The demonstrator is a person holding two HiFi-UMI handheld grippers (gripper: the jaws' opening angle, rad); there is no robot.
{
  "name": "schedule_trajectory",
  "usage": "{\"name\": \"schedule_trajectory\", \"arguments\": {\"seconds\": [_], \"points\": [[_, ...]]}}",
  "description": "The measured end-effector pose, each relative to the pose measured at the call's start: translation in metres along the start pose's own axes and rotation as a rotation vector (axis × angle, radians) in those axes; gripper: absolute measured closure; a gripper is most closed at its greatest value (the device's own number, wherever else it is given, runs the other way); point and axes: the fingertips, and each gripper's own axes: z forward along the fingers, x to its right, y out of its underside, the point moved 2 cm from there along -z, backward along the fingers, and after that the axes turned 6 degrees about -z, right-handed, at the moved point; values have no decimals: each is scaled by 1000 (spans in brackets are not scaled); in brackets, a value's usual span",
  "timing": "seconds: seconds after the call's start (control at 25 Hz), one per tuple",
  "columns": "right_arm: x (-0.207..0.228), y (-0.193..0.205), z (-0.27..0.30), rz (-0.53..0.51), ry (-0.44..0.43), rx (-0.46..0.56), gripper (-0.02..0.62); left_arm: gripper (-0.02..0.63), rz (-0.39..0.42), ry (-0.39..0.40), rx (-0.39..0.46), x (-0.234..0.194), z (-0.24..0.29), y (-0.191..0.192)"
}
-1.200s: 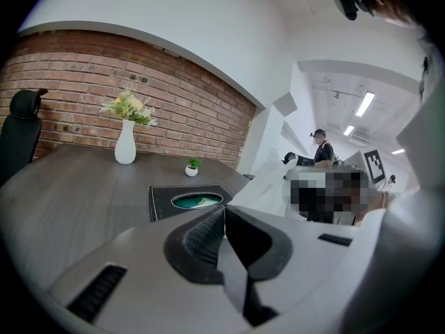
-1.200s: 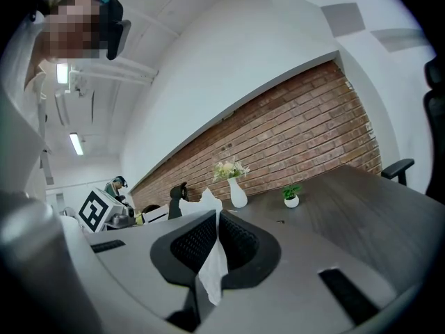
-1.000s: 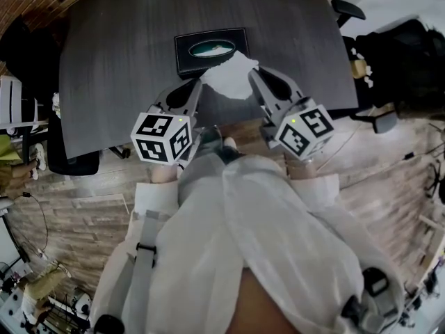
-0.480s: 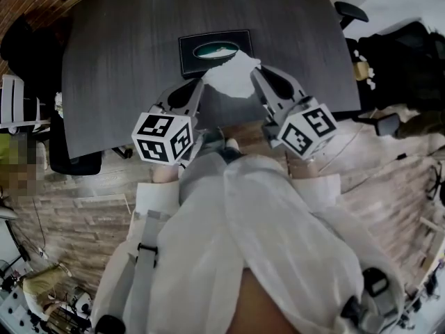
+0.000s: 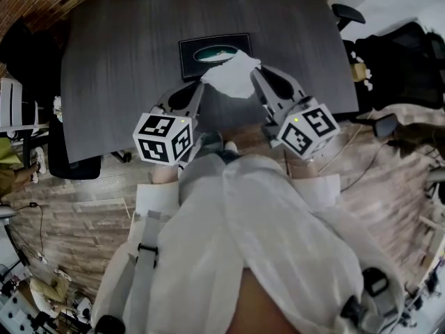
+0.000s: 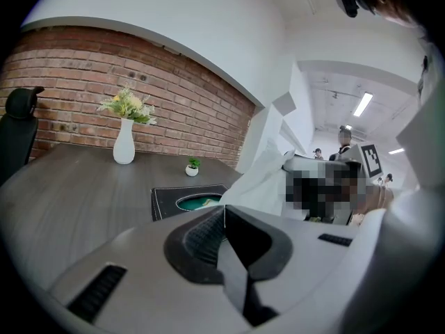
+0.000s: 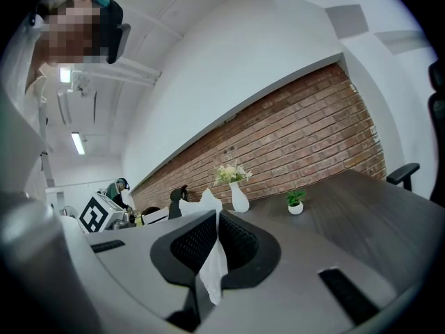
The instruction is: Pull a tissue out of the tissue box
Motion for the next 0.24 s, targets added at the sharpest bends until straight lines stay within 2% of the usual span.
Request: {"name": "schedule_trajectory", "arguments": {"seconds": [0.24], "points": [[-5, -12, 20, 2, 1, -3, 580, 598, -12, 6, 3, -17, -4, -16]]}}
